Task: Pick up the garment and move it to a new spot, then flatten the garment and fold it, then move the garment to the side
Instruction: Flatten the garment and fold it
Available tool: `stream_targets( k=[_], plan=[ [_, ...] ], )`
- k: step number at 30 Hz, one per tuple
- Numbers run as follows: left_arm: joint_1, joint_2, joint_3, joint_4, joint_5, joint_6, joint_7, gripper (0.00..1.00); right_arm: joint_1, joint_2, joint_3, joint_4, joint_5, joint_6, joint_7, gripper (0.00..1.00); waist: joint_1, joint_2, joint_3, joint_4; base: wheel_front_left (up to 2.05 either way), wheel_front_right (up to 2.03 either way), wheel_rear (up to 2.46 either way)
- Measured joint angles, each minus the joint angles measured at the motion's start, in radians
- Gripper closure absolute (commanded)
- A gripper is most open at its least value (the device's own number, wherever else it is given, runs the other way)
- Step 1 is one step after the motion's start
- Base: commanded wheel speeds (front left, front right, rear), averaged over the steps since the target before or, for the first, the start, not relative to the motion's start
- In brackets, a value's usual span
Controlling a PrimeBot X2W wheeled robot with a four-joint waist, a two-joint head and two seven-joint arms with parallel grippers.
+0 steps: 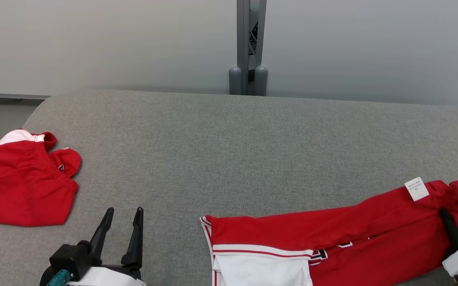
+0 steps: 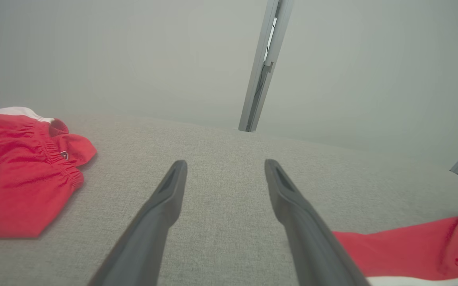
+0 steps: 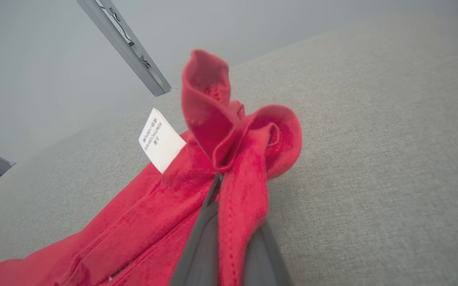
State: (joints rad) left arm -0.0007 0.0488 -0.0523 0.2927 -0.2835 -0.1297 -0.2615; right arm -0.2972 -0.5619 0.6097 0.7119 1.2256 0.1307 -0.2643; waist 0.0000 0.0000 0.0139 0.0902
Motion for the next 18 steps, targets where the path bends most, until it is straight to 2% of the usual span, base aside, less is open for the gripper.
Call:
stream_targets(
  k=[9, 18],
  plan=[
    [0.0, 0.0, 0.0, 0.001, -0.018, 0.0, 0.0, 0.0, -0.005, -0.027, 0.085, -0.069, 0.022, 0.0, 0.0, 1.0, 0.0, 0.0, -0.016, -0.012, 0.0, 0.0, 0.0],
    [0.004, 0.0, -0.009, 0.008, -0.036, 0.003, 0.0, 0.0, -0.004, -0.042, 0.192, -0.188, 0.044, 0.0, 0.008, 1.0, 0.0, 0.0, -0.055, -0.023, 0.0, 0.0, 0.0]
  ],
)
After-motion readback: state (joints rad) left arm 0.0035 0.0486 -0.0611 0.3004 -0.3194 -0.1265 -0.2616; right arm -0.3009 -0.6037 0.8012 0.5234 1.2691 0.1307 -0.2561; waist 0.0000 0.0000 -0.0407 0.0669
